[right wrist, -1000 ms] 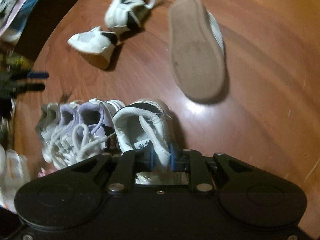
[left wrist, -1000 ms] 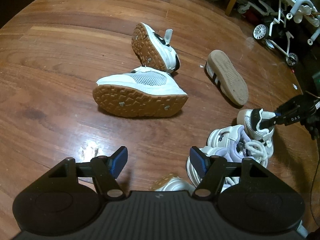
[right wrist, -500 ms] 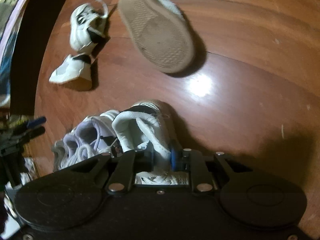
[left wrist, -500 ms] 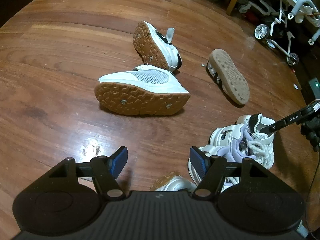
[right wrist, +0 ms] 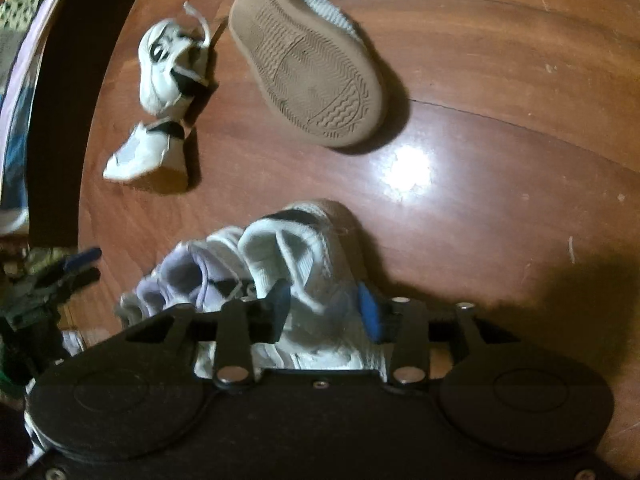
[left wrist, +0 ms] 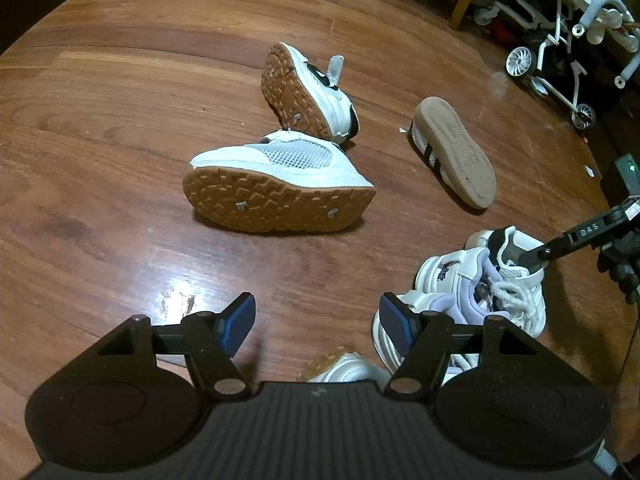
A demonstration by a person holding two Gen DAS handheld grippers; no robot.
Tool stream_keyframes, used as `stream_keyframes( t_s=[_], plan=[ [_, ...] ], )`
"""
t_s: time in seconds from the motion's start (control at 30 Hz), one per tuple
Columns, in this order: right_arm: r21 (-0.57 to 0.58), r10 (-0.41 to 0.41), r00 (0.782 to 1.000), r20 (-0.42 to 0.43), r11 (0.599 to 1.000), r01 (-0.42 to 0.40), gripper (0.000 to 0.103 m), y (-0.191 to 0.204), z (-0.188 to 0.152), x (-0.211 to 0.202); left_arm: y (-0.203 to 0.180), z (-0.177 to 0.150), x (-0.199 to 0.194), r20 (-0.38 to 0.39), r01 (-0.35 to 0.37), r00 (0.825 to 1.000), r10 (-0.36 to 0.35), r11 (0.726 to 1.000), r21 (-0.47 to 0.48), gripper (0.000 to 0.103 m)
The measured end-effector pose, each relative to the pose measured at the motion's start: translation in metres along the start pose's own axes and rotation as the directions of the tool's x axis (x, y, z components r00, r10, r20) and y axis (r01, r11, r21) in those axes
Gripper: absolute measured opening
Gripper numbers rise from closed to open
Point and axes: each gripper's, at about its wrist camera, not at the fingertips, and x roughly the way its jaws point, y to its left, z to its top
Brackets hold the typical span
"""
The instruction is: Organize scattered shoes
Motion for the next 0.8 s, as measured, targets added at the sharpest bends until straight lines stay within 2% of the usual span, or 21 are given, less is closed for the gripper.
stream_keyframes(
  t_s=[0.07,0.13,0.2,0.27,0.4,0.53,0.57,0.63,0.67,0.73,0.77,0.8],
  plan=[
    [-0.086,-0.027,1.0,-0.006,0.996,0.026,0.05,0.009,0.003,-0.003,0.004,-0.002,-0.001,-0.002,-0.007,1.0,0.007,1.0,-0.005,0.068],
    [-0.209,-0.086,0.995,0.042,0.973,0.093,0.05,0.026,0.006,0.002,0.007,-0.003,-0.001,-0.004,-0.014,1.0,0.014,1.0,-0.011,0.068],
    [-0.326,-0.138,0.986,0.097,0.931,0.162,0.05,0.042,0.009,0.008,0.008,-0.004,-0.001,-0.005,-0.018,1.0,0.018,1.0,-0.013,0.068],
    [-0.434,-0.181,0.971,0.157,0.87,0.233,0.05,0.058,0.012,0.013,0.007,-0.004,-0.001,-0.005,-0.017,1.0,0.017,1.0,-0.011,0.068],
    [-0.611,-0.241,0.926,0.289,0.698,0.373,0.05,0.09,0.018,0.025,0.004,-0.004,0.002,-0.01,-0.012,1.0,0.011,1.0,-0.005,0.068],
    [-0.727,-0.26,0.866,0.427,0.472,0.5,0.05,0.123,0.025,0.036,0.005,-0.006,0.006,-0.018,-0.007,1.0,0.007,1.0,-0.01,0.068],
    [-0.741,-0.263,0.854,0.449,0.424,0.521,0.054,0.128,0.025,0.041,0.005,-0.007,0.006,-0.019,-0.008,1.0,0.007,1.0,-0.01,0.068],
    [-0.758,-0.277,0.837,0.473,0.355,0.546,0.058,0.132,0.023,0.055,0.008,-0.009,0.009,-0.027,-0.011,1.0,0.01,1.0,-0.015,0.068],
    [-0.766,-0.295,0.817,0.495,0.295,0.571,0.058,0.132,0.022,0.066,0.009,-0.01,0.009,-0.029,-0.012,0.999,0.012,1.0,-0.017,0.068],
    [-0.763,-0.343,0.764,0.546,0.173,0.623,0.058,0.126,0.023,0.084,0.013,-0.012,0.012,-0.037,-0.017,0.999,0.016,1.0,-0.022,0.068],
    [-0.76,-0.354,0.75,0.559,0.144,0.634,0.057,0.123,0.024,0.086,0.014,-0.012,0.013,-0.038,-0.02,0.999,0.019,0.999,-0.025,0.068],
    [-0.761,-0.355,0.748,0.561,0.136,0.635,0.056,0.121,0.026,0.085,0.015,-0.012,0.014,-0.038,-0.02,0.999,0.019,0.999,-0.028,0.068]
  ],
)
